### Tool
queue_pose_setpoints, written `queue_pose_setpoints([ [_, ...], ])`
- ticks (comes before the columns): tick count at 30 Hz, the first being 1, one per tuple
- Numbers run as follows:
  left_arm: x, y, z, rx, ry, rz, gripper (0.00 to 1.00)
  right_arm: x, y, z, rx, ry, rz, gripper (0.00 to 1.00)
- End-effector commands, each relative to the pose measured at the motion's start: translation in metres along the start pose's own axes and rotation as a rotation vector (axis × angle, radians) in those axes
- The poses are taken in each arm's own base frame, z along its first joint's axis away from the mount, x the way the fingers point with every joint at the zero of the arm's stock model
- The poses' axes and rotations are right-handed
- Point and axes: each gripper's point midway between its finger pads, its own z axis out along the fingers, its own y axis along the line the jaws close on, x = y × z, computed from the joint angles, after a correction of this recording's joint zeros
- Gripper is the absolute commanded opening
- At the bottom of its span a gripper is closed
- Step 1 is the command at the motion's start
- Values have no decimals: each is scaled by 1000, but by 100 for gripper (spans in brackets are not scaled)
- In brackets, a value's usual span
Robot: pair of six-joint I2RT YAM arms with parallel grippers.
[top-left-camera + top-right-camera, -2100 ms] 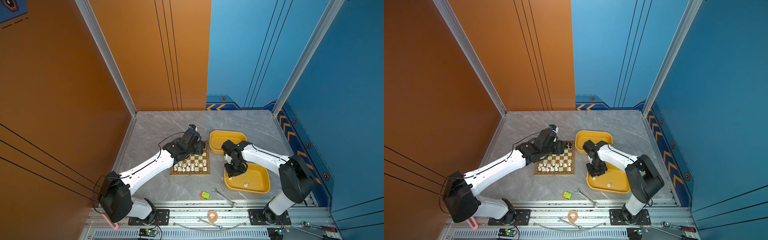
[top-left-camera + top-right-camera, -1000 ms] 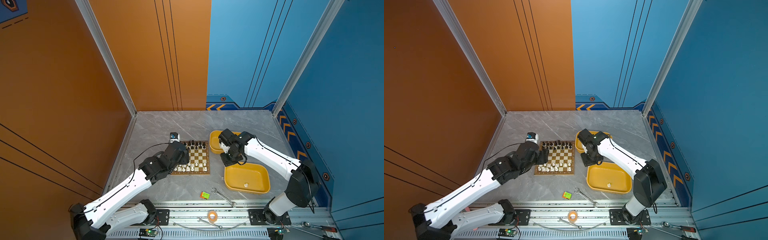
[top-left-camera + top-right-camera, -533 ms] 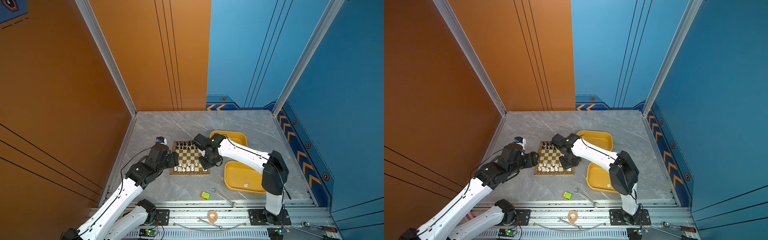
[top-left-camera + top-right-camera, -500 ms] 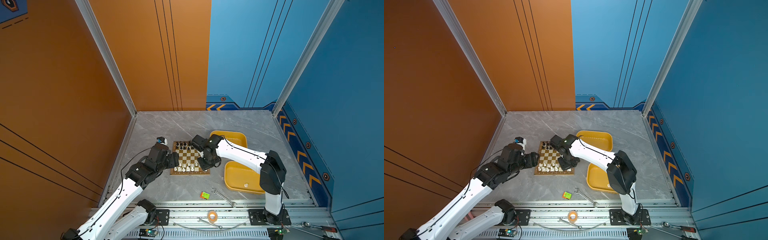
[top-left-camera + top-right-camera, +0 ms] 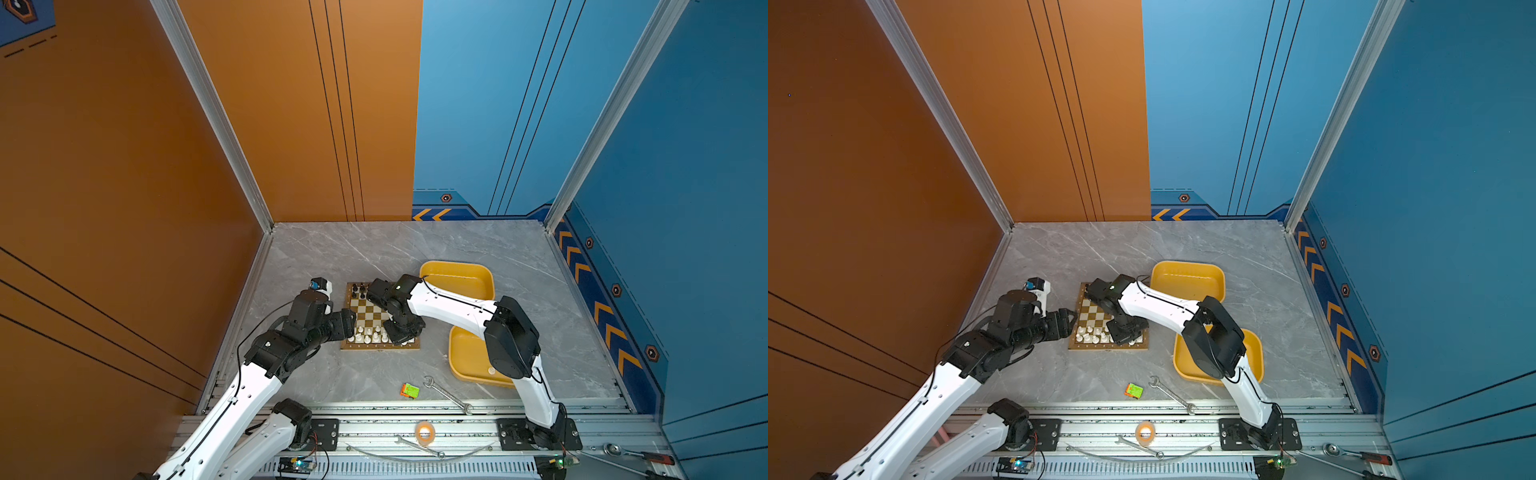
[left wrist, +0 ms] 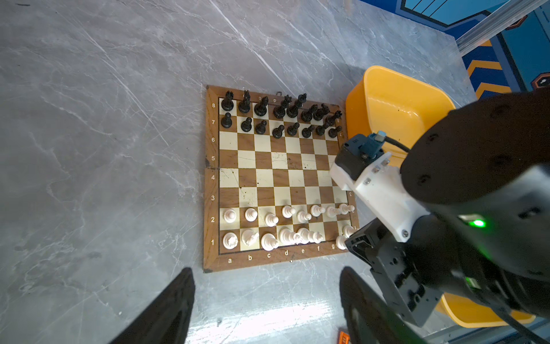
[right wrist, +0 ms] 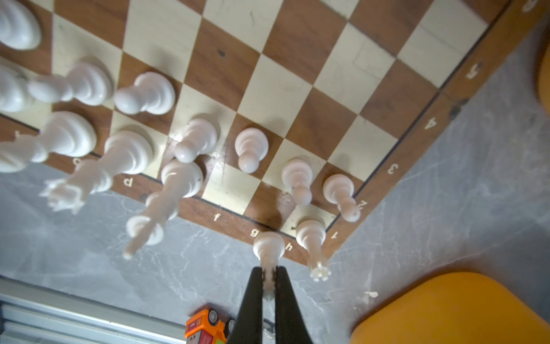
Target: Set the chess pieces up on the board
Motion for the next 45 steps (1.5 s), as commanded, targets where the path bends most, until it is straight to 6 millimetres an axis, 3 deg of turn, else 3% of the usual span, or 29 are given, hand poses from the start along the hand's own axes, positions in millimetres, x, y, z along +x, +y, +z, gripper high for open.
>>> queue_pose_setpoints([
  [1,5,1,-1,8,29,21,78,-4,-3,0,41,-1,-3,0],
  [15,4,8,-2,3,20,-4,78,-10,-11,9,55,25,1,0],
  [27,7,13,-1,0,26,-20,78,-14,-6,5,23,28,-6,15],
  [41,8,17,-1,-6,20,-31,78,-3,4,10,10,66,-21,14],
  [45,8,17,-1,-4,22,-33,78,-5,2,9,16,63,-19,20],
])
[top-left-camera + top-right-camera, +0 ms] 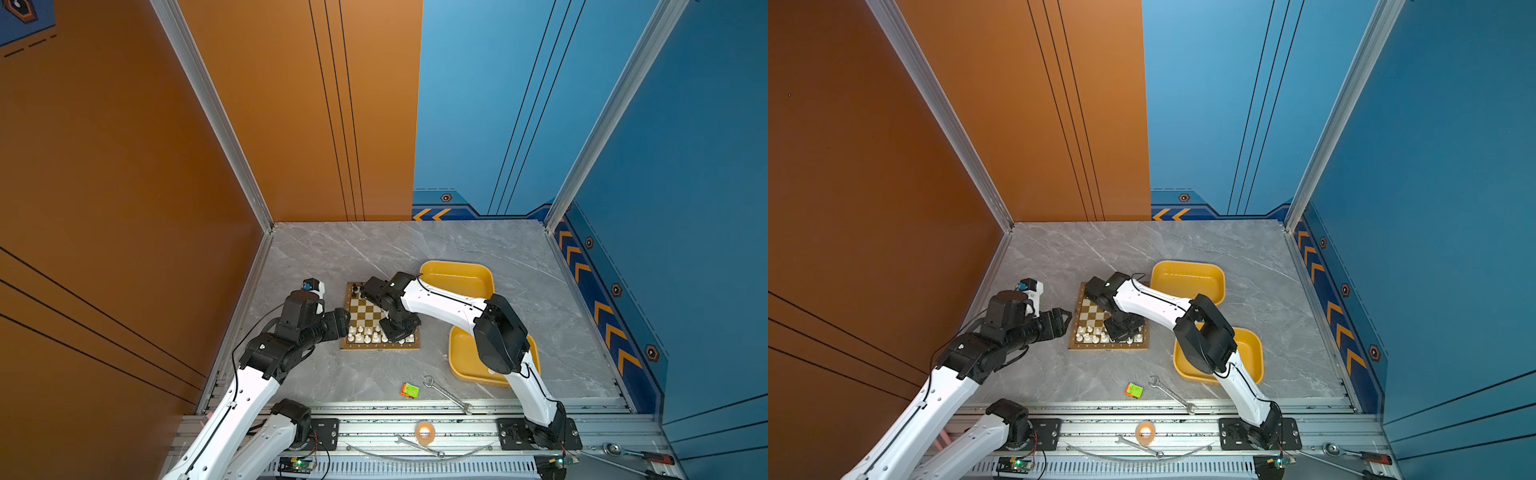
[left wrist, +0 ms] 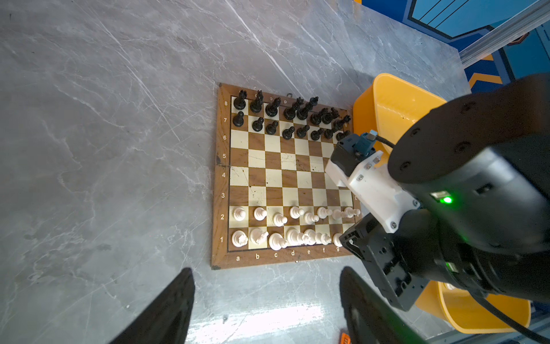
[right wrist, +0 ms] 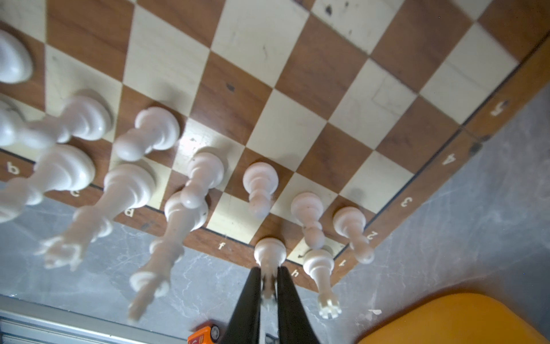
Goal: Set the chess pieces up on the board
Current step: 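Lower the held white piece toward the board's corner square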
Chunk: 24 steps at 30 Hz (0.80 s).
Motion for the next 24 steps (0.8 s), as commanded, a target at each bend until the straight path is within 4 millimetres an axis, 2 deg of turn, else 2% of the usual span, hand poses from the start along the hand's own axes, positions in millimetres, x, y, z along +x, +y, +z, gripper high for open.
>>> queue_pose_setpoints([
  [1,8,4,1,3,25,7,78,6,-3,3,21,41,-3,24],
  [3,8,3,1,5,24,7,78,4,-4,-1,22,30,-5,29],
  [6,9,4,1,4,23,6,78,0,-7,-4,26,16,-1,29],
  [11,7,4,-1,3,13,3,78,3,-10,-4,27,25,-2,23],
  [18,6,6,-4,0,0,-1,78,11,-4,1,28,46,-18,17],
  [24,7,7,-5,-3,1,-2,78,10,-4,3,47,40,-19,6],
])
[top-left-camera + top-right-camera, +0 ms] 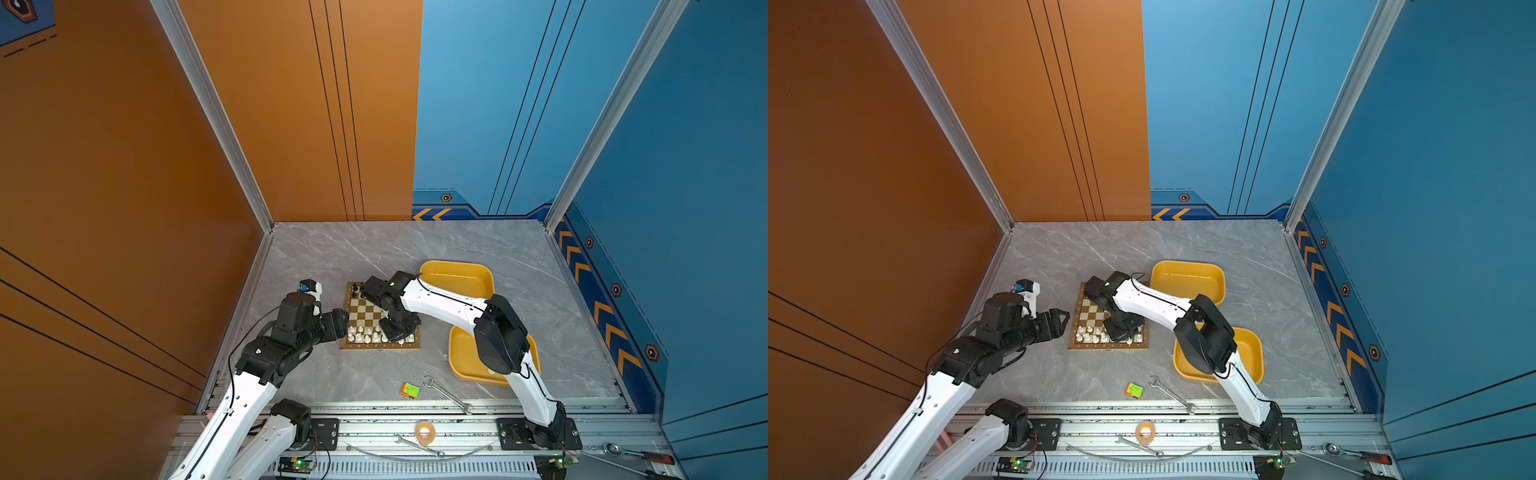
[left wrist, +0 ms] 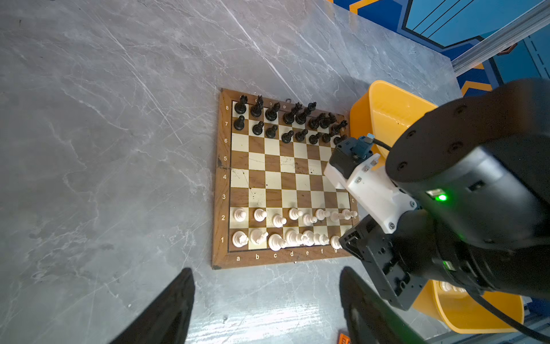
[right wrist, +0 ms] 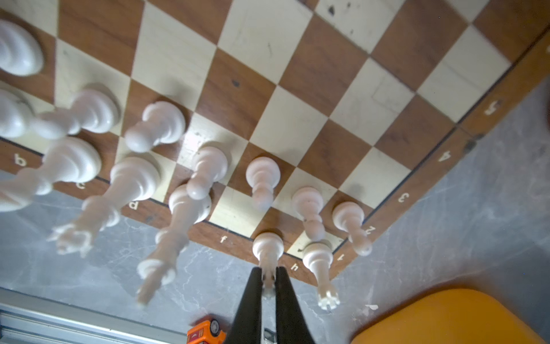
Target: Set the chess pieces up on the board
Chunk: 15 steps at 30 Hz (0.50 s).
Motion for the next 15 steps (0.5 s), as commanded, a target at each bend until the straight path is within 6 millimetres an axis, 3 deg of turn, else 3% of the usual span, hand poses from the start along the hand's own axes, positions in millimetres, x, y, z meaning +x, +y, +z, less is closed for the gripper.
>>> queue_pose_setpoints([
  [1,8,5,1,-10,23,7,78,8,-7,6,48,35,-5,5],
  [15,4,6,1,-20,19,10,77,1,-16,7,66,27,8,3],
])
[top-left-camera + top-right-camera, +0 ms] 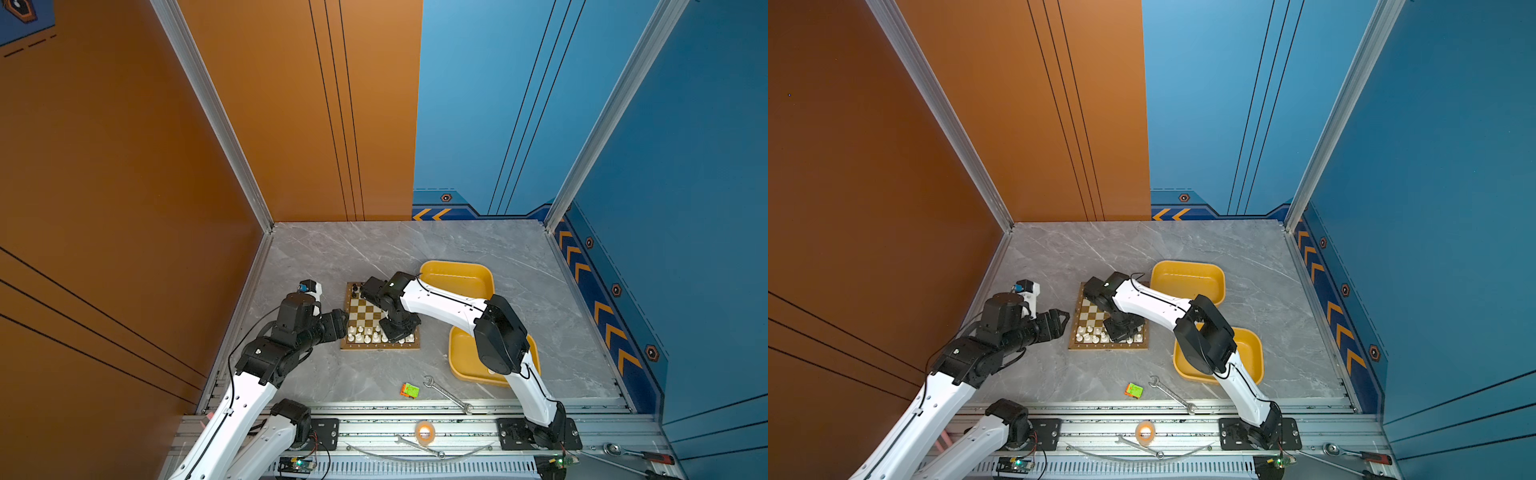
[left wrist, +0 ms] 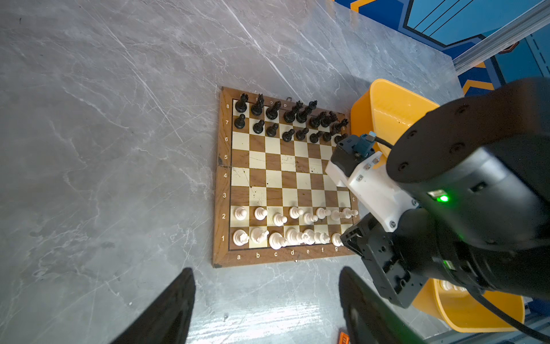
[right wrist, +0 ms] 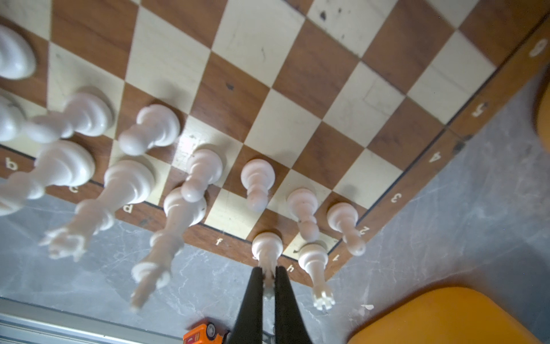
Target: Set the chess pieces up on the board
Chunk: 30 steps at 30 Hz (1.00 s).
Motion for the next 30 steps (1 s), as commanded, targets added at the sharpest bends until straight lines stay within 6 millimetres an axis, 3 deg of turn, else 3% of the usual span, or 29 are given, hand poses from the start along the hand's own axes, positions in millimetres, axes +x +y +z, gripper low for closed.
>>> queue_pose_setpoints([
  [1,4,5,2,-17,17,10,77,3,-11,7,43,36,3,3],
  [12,-1,4,5,-17,16,11,77,-1,-6,3,10,38,2,7],
  [19,0,4,8,-14,21,11,77,-4,-3,-5,-11,21,10,21],
  [24,0,3,10,-7,24,7,77,-1,-7,-8,-4,27,16,25],
  [30,-1,3,11,-4,23,4,77,-1,-6,-28,-18,-6,21,28],
])
